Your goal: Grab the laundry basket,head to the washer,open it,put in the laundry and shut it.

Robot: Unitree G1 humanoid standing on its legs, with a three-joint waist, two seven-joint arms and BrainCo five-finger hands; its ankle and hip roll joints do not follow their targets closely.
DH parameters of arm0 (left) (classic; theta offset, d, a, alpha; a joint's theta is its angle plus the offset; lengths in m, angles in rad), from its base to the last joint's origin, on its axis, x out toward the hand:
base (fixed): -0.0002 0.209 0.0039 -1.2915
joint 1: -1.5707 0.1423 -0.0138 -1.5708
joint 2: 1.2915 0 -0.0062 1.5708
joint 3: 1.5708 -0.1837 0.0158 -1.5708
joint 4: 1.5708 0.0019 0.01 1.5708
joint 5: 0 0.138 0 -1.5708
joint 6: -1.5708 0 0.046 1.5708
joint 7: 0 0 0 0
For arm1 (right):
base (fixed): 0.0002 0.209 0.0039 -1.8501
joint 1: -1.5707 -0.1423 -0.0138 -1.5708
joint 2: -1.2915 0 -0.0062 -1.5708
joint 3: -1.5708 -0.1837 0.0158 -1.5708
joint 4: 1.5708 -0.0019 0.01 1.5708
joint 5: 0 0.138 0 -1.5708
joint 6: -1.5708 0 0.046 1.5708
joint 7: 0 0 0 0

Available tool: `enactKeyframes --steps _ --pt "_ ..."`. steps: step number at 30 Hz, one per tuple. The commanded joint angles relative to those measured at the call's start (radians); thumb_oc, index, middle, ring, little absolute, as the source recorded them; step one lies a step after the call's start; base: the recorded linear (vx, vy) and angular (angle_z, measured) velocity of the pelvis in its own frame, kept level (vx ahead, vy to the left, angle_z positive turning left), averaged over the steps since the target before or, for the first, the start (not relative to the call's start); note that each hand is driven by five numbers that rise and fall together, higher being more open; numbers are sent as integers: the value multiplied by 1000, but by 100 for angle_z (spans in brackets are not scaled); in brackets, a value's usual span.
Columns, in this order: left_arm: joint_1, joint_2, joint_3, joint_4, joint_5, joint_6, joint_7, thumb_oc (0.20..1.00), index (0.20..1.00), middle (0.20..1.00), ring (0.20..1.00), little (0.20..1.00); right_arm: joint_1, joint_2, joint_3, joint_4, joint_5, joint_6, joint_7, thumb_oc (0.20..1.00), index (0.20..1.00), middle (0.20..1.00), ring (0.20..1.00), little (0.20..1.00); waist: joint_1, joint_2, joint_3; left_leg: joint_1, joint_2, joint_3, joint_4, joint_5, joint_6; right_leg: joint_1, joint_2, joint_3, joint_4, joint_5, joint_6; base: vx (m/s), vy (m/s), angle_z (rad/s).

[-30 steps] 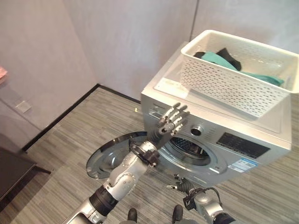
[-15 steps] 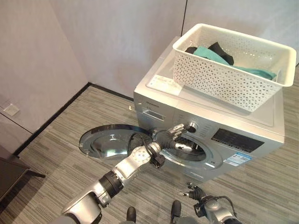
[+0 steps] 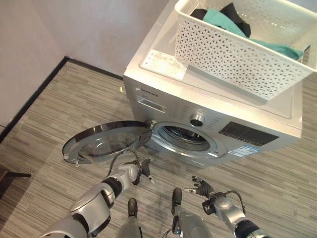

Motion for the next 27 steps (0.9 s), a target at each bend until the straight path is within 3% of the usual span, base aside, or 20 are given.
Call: enactKeyframes --steps 1,9,16,23,24,25,27 --pt "-201 38 88 111 47 -14 178 1000 1000 1000 1000 1000 -21 -8 -36 -82 34 -73 -35 1000 1000 1000 1000 1000 18 -32 45 2 -6 57 5 -40 21 49 -62 38 1 -108 92 -75 -1 2" --pt "-184 156 243 125 24 8 338 1000 1000 1000 1000 1000 14 -13 -38 -141 44 -113 -74 1000 1000 1000 1000 1000 27 -66 78 -54 -3 44 5 -19 17 3 -66 28 1 -89 98 -61 -9 0" --pt "-105 214 320 66 -30 4 376 1000 1000 1000 1000 1000 30 -6 -55 -126 43 -105 -88 1000 1000 1000 1000 1000 46 -79 95 -73 2 43 5 -15 15 -11 -67 25 1 -83 100 -29 2 1" --pt "-25 184 369 6 -112 -20 395 1000 1000 1000 1000 1000 47 5 -83 -90 60 -101 -98 1000 1000 1000 1000 1000 48 -82 80 -72 0 52 5 -21 19 -14 -72 29 1 -81 102 1 17 0" --pt "39 180 409 -88 -160 -61 424 1000 1000 1000 1000 1000 77 13 -110 -83 79 -106 -98 1000 1000 1000 1000 1000 52 -82 76 -52 -3 60 5 -33 22 -1 -74 35 1 -82 103 15 50 -1" --pt "39 180 409 -88 -159 -60 424 1000 1000 1000 1000 1000 77 13 -110 -83 79 -106 -98 1000 1000 1000 1000 1000 49 -83 73 -57 -4 59 5 -31 22 -5 -75 34 1 -81 103 47 75 -2" --pt "182 115 468 -201 -248 -107 439 1000 1000 1000 1000 1000 110 31 -170 -43 153 -125 -96 1000 1000 1000 1000 1000 54 -84 60 -28 -14 70 5 -47 33 15 -79 45 1 -83 103 46 83 -4"
